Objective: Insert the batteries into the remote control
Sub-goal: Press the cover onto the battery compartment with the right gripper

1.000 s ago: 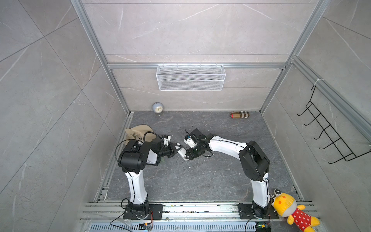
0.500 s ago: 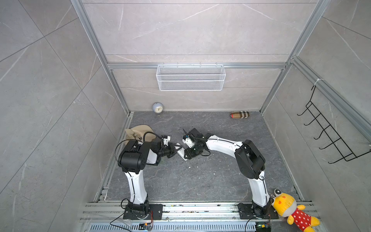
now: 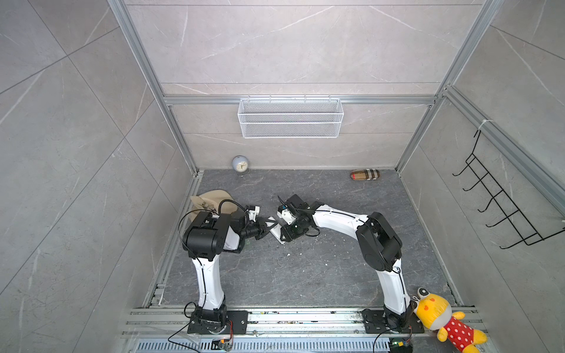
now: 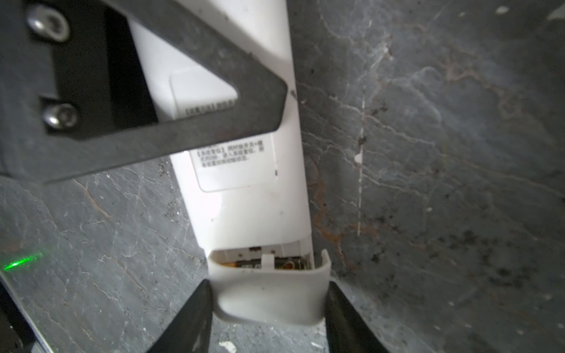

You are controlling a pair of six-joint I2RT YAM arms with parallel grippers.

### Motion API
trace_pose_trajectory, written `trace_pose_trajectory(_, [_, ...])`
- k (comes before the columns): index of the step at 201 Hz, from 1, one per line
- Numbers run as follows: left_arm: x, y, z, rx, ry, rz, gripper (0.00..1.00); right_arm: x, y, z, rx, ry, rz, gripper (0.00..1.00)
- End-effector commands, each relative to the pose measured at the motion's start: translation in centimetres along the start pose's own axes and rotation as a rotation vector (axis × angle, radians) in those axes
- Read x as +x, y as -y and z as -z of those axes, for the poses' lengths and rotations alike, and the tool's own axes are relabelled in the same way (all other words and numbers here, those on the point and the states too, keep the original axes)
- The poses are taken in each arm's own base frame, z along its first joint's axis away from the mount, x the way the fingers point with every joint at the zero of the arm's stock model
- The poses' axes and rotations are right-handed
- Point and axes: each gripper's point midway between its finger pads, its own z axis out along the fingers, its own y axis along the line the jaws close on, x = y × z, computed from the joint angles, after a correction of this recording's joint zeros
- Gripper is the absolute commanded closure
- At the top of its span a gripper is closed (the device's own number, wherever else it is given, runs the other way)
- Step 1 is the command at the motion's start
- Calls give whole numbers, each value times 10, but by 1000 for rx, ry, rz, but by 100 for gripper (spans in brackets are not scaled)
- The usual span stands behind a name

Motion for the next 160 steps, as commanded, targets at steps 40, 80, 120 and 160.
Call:
trace_pose_trajectory(40, [11, 55, -32, 184, -109, -150, 100, 12, 1, 19, 75, -17, 66, 48])
trace_pose_trajectory(80, [22, 40, -31, 163, -129, -165, 100, 16, 6, 17, 100, -19, 69, 48])
trace_pose_trajectory(120, [19, 34, -35, 146, -129, -159, 100, 21, 2, 8, 58, -40, 77, 48])
trace_pose_trajectory(160, [20, 32, -35, 127, -133, -163, 100, 28, 0, 3, 32, -67, 76, 49])
